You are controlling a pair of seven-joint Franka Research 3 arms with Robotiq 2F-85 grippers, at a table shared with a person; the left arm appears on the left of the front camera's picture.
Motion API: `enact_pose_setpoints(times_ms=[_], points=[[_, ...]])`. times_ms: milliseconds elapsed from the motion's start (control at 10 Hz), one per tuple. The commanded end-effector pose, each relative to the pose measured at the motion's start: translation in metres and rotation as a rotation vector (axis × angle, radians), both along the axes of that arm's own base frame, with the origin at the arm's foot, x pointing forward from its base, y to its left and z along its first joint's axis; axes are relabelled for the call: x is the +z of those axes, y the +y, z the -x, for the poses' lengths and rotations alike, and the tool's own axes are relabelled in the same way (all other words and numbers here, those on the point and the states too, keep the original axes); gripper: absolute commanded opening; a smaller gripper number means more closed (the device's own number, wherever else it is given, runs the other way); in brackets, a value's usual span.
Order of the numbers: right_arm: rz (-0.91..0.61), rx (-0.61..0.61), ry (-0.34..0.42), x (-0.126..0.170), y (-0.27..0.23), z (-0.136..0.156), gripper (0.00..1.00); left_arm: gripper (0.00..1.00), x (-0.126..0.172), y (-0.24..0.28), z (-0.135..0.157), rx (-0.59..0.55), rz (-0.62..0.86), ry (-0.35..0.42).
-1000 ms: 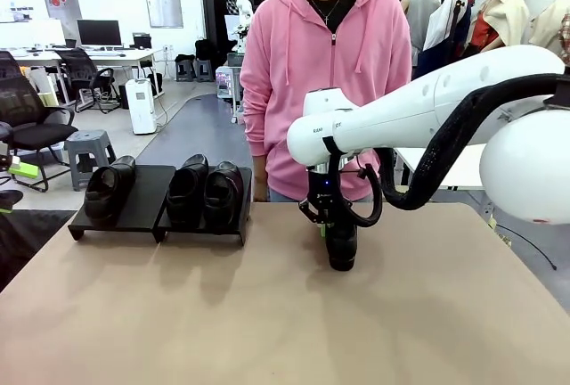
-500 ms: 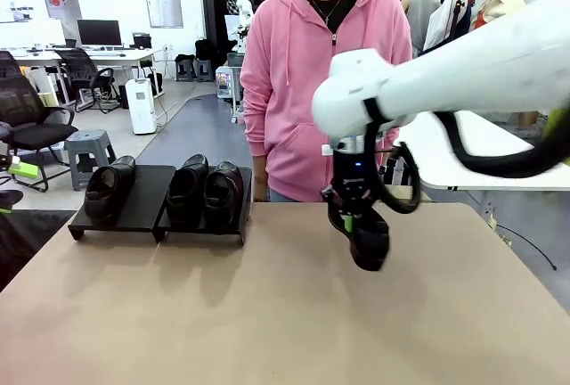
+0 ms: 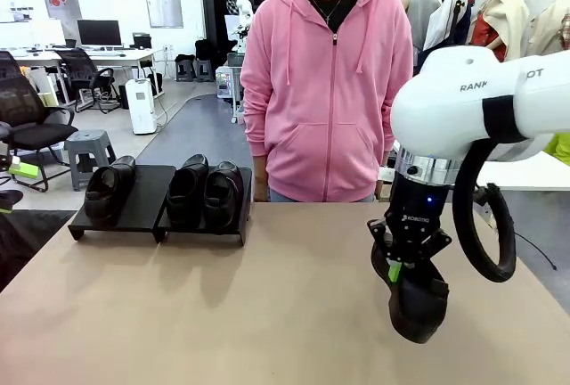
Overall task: Organize the shoes by placing them on the stand.
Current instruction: Pick up one Shoe and place it in the middle of the table.
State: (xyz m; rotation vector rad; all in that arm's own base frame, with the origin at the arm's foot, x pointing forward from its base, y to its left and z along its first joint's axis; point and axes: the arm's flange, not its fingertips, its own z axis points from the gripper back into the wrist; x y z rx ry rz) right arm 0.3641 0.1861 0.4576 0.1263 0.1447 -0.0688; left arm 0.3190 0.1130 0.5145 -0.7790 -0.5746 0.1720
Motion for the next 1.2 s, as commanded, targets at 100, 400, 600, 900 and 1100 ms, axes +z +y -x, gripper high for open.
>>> enact_pose_setpoints(times_ms=[100,400,600,900,1100], points=[[0.044,0.074,0.029,0.004,0.019,-0.006,0.00,1.00,0.000,0.000,0.001,0.002,0.006,0.001],[0.022,0.220,-0.085,-0.007,0.108,-0.012,0.00,1.00,0.000,0.000,0.001,0.002,0.006,0.001],[0.113,0.212,-0.083,-0.004,0.208,0.002,0.00,1.00,0.000,0.000,0.001,0.002,0.006,0.001],[0.038,0.119,-0.119,-0.025,0.306,0.008,0.00,1.00,0.000,0.000,0.001,0.002,0.006,0.001],[-0.009,0.006,-0.163,-0.035,0.329,0.008,0.00,1.00,0.000,0.000,0.001,0.002,0.006,0.001]])
